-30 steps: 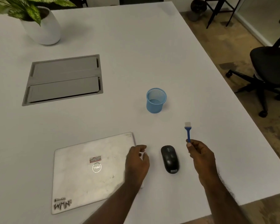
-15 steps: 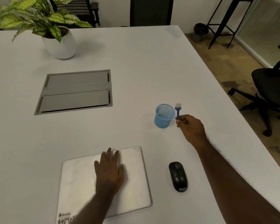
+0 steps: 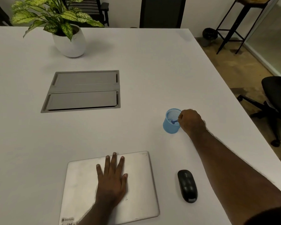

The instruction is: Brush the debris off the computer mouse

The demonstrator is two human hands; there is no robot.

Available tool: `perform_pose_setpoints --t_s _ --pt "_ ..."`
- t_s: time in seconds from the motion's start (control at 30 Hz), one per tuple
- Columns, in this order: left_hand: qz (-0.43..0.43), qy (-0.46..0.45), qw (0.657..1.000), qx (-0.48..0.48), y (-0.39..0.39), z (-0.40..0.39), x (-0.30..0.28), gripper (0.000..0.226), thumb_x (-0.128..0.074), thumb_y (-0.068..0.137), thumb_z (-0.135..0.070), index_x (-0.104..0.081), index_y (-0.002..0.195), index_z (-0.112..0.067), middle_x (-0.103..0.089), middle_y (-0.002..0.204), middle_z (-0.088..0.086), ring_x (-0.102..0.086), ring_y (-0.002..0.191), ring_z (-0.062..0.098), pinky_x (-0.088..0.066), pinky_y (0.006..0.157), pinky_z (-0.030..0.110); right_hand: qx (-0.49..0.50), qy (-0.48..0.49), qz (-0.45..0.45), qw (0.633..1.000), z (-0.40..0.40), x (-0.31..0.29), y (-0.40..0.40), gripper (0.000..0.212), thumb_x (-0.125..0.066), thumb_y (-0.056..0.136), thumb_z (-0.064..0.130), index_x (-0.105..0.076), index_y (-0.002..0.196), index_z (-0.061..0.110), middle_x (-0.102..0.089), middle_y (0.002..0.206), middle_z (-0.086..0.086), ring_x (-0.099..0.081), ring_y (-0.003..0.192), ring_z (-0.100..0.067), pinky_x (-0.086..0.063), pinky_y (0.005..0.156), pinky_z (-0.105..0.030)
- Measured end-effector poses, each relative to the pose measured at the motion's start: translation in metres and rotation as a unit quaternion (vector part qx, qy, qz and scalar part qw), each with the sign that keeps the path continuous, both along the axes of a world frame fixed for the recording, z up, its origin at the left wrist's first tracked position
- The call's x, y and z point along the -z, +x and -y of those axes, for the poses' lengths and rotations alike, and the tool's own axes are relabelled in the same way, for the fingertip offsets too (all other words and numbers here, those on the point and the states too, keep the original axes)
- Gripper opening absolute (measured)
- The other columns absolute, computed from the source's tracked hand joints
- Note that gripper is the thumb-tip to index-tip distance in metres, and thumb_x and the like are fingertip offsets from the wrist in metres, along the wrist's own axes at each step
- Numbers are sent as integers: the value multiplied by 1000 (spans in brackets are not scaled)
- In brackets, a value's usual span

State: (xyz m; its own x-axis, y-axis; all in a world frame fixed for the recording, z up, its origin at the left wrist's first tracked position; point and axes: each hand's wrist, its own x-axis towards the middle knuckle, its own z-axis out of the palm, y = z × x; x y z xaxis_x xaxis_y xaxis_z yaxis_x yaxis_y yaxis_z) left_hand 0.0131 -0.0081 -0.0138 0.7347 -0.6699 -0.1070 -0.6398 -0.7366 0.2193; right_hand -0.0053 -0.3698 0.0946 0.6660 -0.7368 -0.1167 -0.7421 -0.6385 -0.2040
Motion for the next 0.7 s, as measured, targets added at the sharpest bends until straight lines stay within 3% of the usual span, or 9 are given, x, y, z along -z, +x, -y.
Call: perform_pose_setpoints --t_s 0.2,0.43,0.7 --pt "-21 2 1000 -9 0 -1 1 62 -37 91 -38 -35 149 -19 -19 161 9 -21 147 33 -22 110 65 -6 -20 -14 1000 -7 8 5 23 -64 90 25 -70 107 11 -62 111 -11 -63 101 -31 -50 80 -35" --pt "-15 11 1000 -4 -1 0 -6 60 -35 91 -38 -42 145 -15 -26 158 13 -29 143 36 -26 107 65 -12 -72 5 997 -16 -2 -7 33 -54 93 48 -72 104 22 -65 105 -3 -66 95 -24 -44 72 -29" --pt "-3 20 1000 -17 4 2 -53 69 -5 97 -49 -43 145 -17 -31 156 13 -26 145 32 -28 107 63 -7 -41 55 998 -24 -29 -35 33 -51 95 46 -67 116 26 -65 116 -2 -64 106 -25 -51 86 -35"
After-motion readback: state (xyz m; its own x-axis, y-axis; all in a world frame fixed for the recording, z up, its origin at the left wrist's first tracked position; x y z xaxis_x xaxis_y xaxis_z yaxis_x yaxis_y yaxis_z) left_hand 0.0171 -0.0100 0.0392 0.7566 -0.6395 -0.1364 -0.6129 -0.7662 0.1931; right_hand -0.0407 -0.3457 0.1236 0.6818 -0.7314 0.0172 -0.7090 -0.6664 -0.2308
